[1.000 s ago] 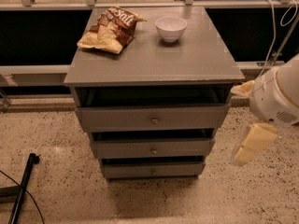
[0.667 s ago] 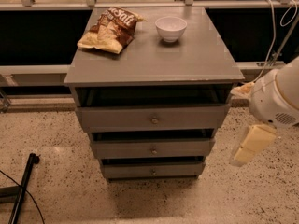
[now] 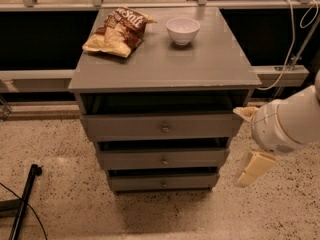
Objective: Open top drawer
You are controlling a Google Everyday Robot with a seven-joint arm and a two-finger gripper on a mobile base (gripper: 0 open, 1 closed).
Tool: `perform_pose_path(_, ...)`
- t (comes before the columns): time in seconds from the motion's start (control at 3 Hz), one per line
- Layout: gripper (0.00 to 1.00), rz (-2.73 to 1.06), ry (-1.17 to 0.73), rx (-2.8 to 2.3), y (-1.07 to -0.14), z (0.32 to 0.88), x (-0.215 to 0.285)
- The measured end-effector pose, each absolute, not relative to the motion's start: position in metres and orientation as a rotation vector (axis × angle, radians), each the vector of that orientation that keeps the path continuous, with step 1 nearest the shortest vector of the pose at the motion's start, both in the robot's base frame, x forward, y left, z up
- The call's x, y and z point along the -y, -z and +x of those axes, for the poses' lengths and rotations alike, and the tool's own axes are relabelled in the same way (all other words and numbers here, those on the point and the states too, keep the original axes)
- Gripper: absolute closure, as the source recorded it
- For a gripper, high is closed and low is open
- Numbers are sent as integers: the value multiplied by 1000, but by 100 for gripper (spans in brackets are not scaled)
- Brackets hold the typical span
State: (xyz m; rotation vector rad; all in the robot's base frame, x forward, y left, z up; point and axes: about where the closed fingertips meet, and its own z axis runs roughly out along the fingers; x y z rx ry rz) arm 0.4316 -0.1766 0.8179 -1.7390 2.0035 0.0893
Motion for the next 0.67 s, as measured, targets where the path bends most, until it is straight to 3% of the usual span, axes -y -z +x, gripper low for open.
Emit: perform_pose_path(0.67, 0, -1753, 8, -1905, -824, 449, 180)
